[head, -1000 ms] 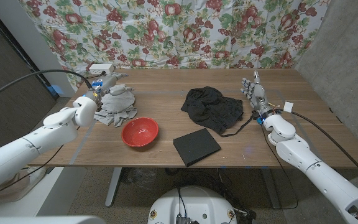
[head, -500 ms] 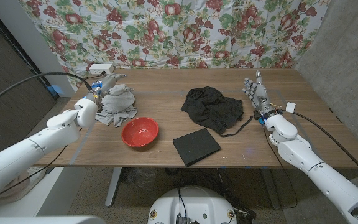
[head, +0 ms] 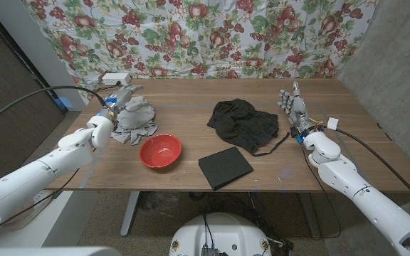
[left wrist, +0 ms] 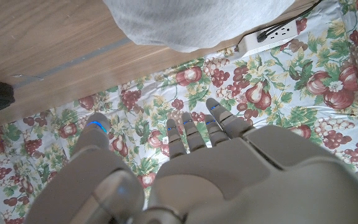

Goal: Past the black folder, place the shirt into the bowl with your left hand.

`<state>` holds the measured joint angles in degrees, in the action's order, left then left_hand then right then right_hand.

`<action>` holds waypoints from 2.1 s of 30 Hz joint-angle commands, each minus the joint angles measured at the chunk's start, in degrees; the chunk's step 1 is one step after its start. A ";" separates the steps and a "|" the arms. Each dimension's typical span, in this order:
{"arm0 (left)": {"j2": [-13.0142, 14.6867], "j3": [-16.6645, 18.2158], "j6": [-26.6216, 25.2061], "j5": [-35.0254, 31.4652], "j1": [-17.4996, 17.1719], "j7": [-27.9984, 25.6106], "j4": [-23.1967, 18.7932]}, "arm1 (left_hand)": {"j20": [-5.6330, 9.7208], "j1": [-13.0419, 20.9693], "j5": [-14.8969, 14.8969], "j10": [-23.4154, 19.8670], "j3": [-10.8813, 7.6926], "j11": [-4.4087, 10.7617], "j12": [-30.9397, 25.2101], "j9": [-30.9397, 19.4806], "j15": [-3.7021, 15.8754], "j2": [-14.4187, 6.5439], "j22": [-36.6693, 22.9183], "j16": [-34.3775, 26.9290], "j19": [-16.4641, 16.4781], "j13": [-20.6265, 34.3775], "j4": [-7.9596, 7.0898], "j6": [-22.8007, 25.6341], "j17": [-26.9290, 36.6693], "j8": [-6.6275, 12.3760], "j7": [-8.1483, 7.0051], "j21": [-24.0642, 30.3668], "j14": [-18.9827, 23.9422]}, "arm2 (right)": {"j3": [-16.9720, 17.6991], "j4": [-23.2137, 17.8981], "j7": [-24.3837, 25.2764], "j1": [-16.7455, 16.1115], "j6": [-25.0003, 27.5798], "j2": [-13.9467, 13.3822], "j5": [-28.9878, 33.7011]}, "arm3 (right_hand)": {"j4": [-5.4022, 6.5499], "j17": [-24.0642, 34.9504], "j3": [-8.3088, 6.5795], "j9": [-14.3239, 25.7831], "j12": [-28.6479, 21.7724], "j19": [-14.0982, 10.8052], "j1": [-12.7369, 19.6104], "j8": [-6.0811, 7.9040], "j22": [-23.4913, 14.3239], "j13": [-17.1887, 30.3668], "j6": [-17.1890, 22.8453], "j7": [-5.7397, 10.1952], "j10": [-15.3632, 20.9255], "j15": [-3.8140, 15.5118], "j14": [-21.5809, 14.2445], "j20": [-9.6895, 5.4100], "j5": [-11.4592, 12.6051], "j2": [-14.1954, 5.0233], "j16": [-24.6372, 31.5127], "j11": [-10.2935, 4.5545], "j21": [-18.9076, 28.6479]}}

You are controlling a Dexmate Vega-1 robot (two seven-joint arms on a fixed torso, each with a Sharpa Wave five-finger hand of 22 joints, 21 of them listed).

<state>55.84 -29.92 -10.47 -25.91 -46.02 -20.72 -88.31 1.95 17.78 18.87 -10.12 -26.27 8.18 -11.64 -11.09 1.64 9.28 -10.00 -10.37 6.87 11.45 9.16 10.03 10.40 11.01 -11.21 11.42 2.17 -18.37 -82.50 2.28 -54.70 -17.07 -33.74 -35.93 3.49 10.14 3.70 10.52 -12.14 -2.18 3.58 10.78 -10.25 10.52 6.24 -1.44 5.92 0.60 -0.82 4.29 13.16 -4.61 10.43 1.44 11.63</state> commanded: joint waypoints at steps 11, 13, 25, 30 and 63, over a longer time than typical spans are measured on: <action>-0.71 -2.91 -1.39 -3.39 2.19 -0.84 2.48 | 0.79 0.51 0.94 0.98 0.64 -0.20 0.26 -0.19 5.92 -0.02 -0.26 -0.28 0.46 -0.01 -0.07 -2.69 0.16 -0.56 -0.28 0.05 -0.26 | -0.28 -0.05 0.49 -0.05 0.97 -0.12 0.18 | -0.29 0.19 0.23 0.14 -0.70 0.13 0.18 0.46 -0.17 0.23 1.04 -0.19 0.92 0.09 -0.37 0.52 -0.02 0.12 0.22 0.32 -0.24; -0.87 -2.92 -1.14 -3.23 2.37 -1.07 2.98 | 0.84 0.50 0.99 1.00 0.66 -0.20 0.25 -0.19 5.94 -0.06 -0.26 -0.29 0.49 -0.02 -0.11 -2.70 0.16 -0.52 -0.27 0.06 -0.27 | -0.37 0.12 0.44 0.04 0.77 -0.06 0.35 | -0.29 0.19 0.22 0.14 -0.72 0.13 0.17 0.47 -0.18 0.23 1.11 -0.21 0.98 0.14 -0.39 0.48 -0.02 0.11 0.23 0.16 -0.24; -2.36 -3.62 -1.46 -3.27 3.34 -2.78 5.34 | 1.28 0.50 1.44 0.22 0.51 -0.34 -0.20 -0.18 6.49 -1.12 -0.32 -0.77 1.30 -0.05 -0.60 -2.21 0.20 0.03 -0.48 0.35 0.78 | -0.45 0.28 0.51 0.02 0.67 0.42 0.05 | -0.23 0.21 0.26 0.14 -0.69 0.11 0.04 0.50 -0.18 0.24 1.32 -0.15 1.00 0.16 -0.46 0.52 -0.05 0.10 0.24 0.19 -0.22; -3.05 -4.11 -0.48 -3.44 3.92 -4.53 6.86 | 1.63 0.98 1.76 -0.65 0.18 -0.26 -0.55 -0.16 7.04 -1.82 -0.31 -0.98 2.06 -0.08 -0.66 -1.04 0.18 0.58 -0.59 0.55 1.58 | -0.73 0.31 0.30 0.18 0.53 0.37 0.45 | -0.19 0.22 0.28 0.15 -0.70 0.10 -0.03 0.48 -0.19 0.24 1.34 -0.13 1.06 0.17 -0.45 0.49 -0.06 0.08 0.24 0.13 -0.22; -6.11 -7.78 -0.01 -3.20 7.93 -4.81 13.21 | 2.10 2.62 3.69 -2.24 0.32 0.20 -0.56 -0.05 8.41 -1.02 -0.25 -0.70 3.56 -0.19 -0.31 0.90 0.19 0.84 -1.25 0.29 4.35 | -1.27 2.32 -1.17 2.10 0.49 1.25 -0.07 | -0.10 0.21 0.27 0.14 -0.90 0.30 -0.17 0.50 -0.20 0.24 1.84 0.02 1.80 0.47 -0.17 0.37 -0.04 -0.04 0.13 -0.27 -0.28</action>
<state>50.83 -36.41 -10.63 -29.58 -39.50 -26.02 -77.35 2.17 19.89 22.30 -12.39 -25.92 8.40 -12.44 -11.07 1.95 8.21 -9.99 -11.38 10.13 11.19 8.77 11.05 10.40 11.85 -12.18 11.75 6.57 -19.53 -80.56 1.53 -53.14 -16.60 -32.53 -35.84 3.49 10.27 3.70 10.52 -12.59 -2.18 3.57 11.04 -10.25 10.52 7.58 -1.34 7.27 0.81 -1.03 4.29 13.16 -4.61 10.43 1.35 11.63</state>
